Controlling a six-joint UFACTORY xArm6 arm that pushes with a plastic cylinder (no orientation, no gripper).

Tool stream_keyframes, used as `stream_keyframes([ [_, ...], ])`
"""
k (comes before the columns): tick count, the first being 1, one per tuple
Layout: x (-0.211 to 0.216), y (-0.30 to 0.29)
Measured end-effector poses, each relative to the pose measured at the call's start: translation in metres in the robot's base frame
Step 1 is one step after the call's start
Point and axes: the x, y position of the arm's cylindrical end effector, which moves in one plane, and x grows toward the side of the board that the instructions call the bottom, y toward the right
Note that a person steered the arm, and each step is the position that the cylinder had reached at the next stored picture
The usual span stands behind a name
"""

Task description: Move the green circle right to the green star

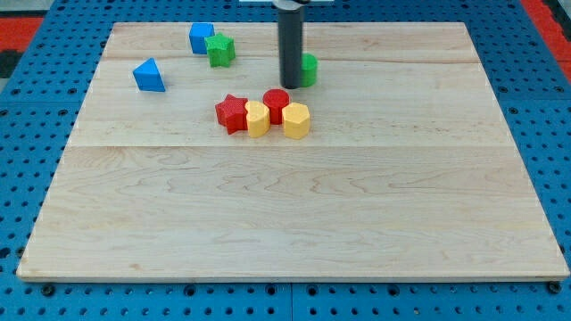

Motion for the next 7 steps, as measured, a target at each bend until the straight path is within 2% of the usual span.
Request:
stream_keyframes([
  [2,-0.043,0.058],
  [4,-0.069,0.08],
  [5,-0.104,0.095],
  [6,-0.113,0.018],
  [7,-0.112,-0.024],
])
